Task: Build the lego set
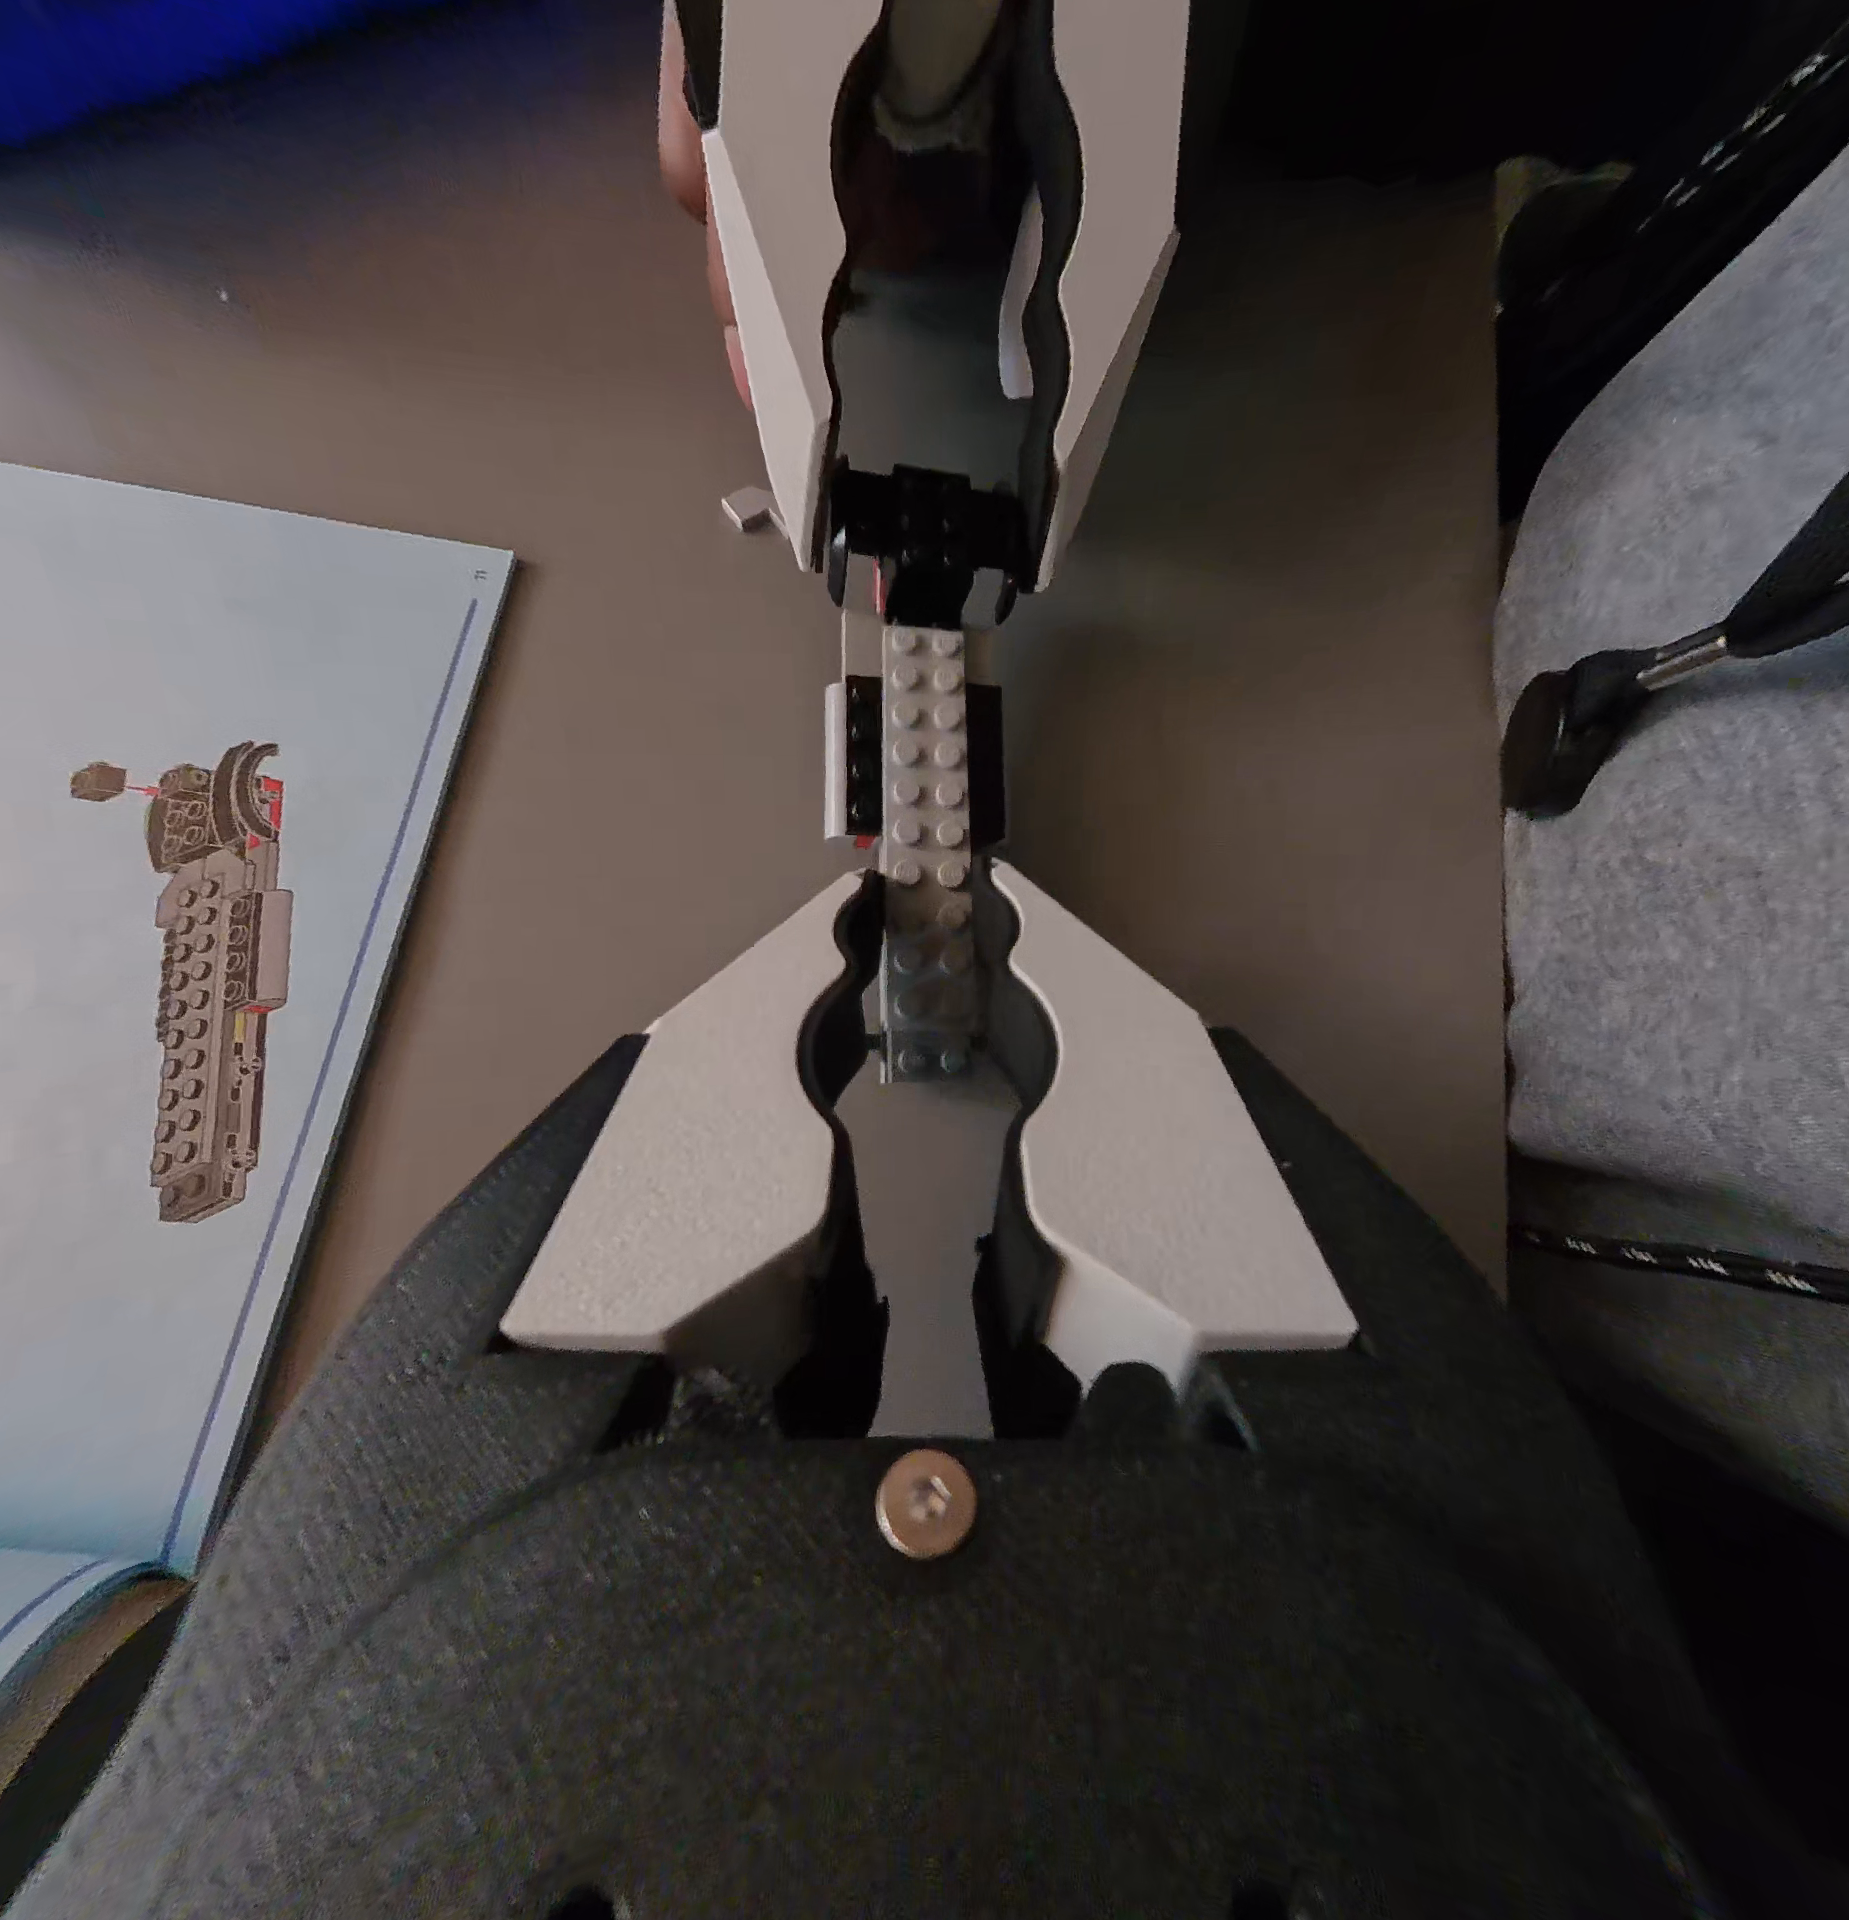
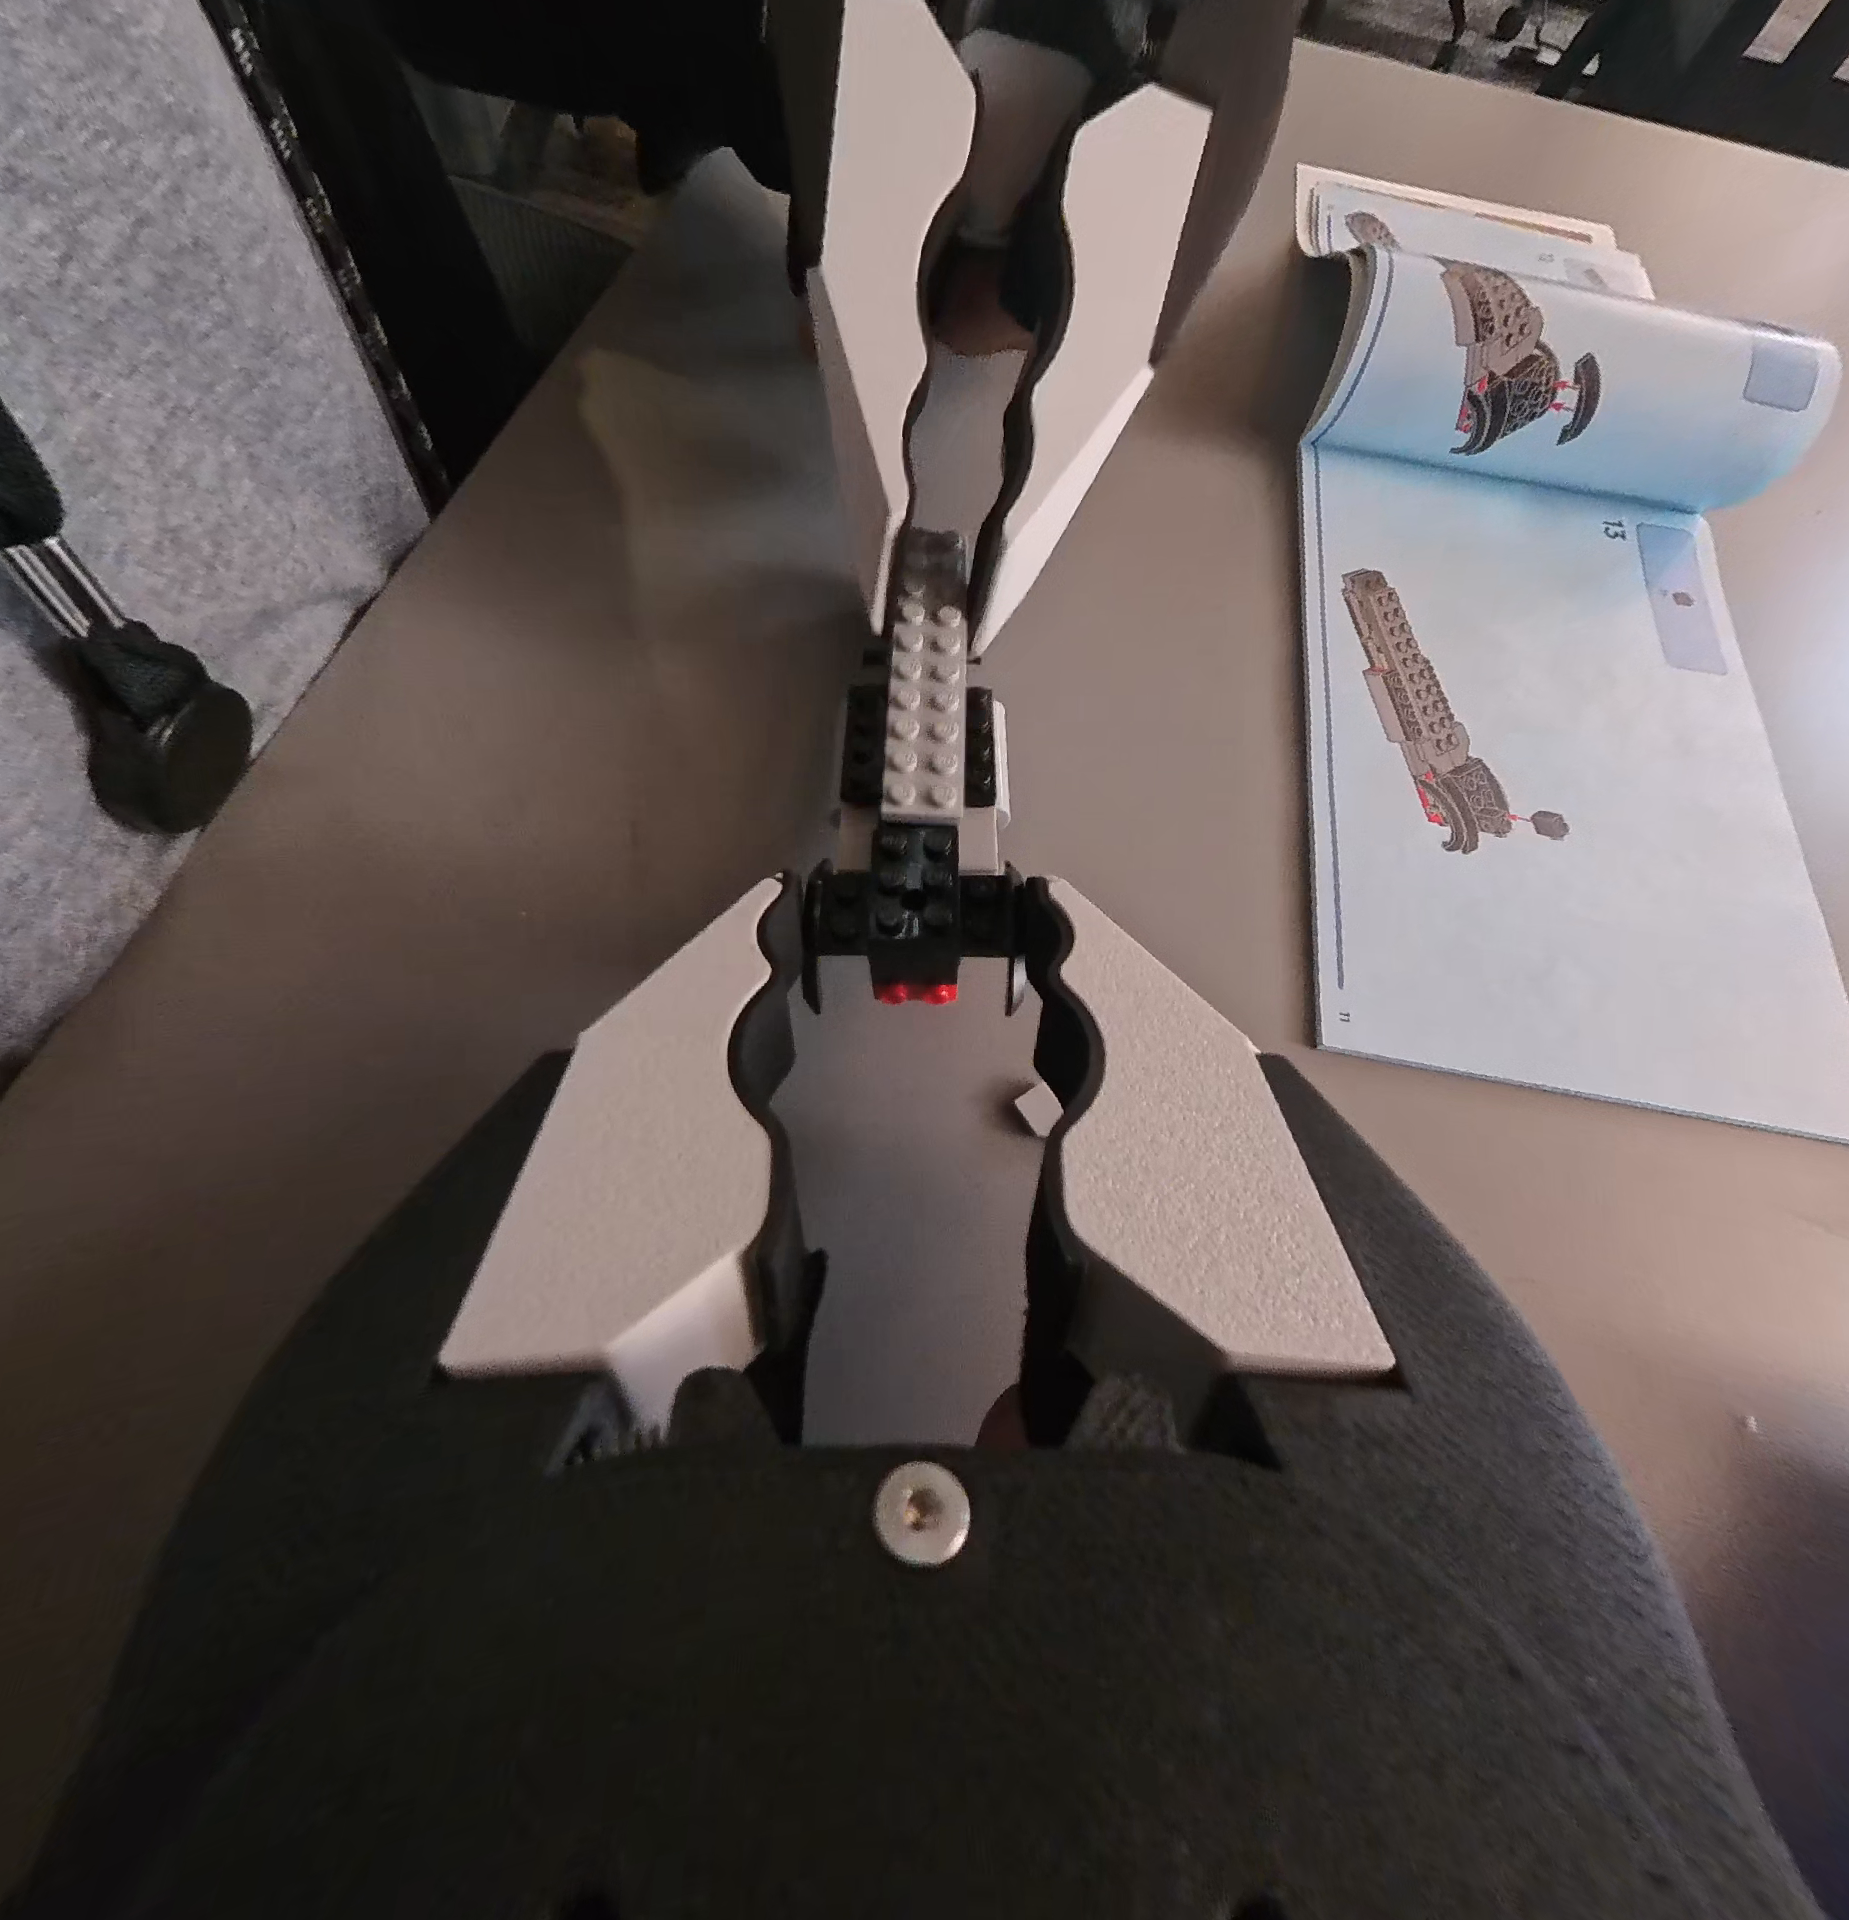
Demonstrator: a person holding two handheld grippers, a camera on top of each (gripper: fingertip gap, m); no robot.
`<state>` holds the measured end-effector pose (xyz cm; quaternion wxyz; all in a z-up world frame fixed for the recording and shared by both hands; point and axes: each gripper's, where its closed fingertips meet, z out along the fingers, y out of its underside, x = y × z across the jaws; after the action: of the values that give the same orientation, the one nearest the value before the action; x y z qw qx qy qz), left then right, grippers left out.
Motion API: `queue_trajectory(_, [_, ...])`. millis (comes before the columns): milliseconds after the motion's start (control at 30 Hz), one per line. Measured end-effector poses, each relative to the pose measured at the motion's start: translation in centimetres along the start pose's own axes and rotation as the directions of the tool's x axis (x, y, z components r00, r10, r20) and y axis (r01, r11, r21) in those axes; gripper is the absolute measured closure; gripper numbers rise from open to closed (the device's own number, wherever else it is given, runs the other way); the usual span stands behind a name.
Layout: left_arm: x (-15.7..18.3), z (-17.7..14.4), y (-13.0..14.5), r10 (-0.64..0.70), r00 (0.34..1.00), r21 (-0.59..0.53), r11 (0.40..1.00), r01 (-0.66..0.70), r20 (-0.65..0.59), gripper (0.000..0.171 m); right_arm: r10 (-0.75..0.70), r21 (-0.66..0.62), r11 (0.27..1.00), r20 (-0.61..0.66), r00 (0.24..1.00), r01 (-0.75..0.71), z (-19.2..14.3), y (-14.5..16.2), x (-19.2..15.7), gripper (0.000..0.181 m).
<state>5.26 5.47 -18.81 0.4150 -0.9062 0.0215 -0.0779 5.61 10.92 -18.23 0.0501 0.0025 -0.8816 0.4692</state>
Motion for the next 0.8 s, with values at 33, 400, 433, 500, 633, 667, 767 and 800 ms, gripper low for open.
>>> queue_trajectory(33, [0.0, 0.1, 0.0, -0.004, 1.0, -0.005, 1.0, 0.004, -0.003, 0.156, 0.001, 0.001, 1.0, 0.001, 1.0, -0.001, 0.0, 0.0, 0.0, 0.135])
queue_trajectory(400, [0.1, -0.4, 0.1, -0.05, 0.999, -0.008, 0.999, 0.05, -0.022, 0.143, 0.0, 0.004, 1.0, 0.001, 1.0, 0.0, 0.0, 0.0, 0.0, 0.135])
queue_trajectory(433, [0.1, -0.6, 0.0, -0.056, 0.998, -0.002, 0.998, 0.055, -0.022, 0.143, 0.0, 0.005, 1.0, 0.0, 1.0, 0.0, 0.0, 0.0, 0.0, 0.135])
queue_trajectory(500, [0.0, -0.9, 0.1, -0.07, 0.997, 0.009, 0.997, 0.07, -0.018, 0.143, -0.001, 0.005, 1.0, 0.0, 1.0, 0.001, 0.0, 0.0, 0.0, 0.135])
queue_trajectory(633, [0.0, -1.4, 0.3, -0.096, 0.995, 0.025, 0.995, 0.096, -0.01, 0.142, 0.0, 0.005, 1.0, 0.0, 1.0, 0.0, 0.0, 0.0, 0.0, 0.135])
queue_trajectory(667, [0.0, -1.4, 0.4, -0.099, 0.995, 0.026, 0.995, 0.099, -0.005, 0.142, -0.001, 0.005, 1.0, 0.0, 1.0, 0.001, 0.0, 0.0, 0.0, 0.135])
queue_trajectory(767, [0.1, -1.5, 0.8, -0.112, 0.994, 0.034, 0.993, 0.111, 0.008, 0.142, -0.003, 0.001, 1.0, -0.003, 1.0, 0.003, 0.0, 0.0, 0.1, 0.135])
queue_trajectory(800, [0.1, -1.5, 0.9, -0.119, 0.993, 0.041, 0.992, 0.118, 0.011, 0.142, -0.004, -0.001, 1.0, -0.005, 1.0, 0.004, 0.1, 0.0, 0.1, 0.135])
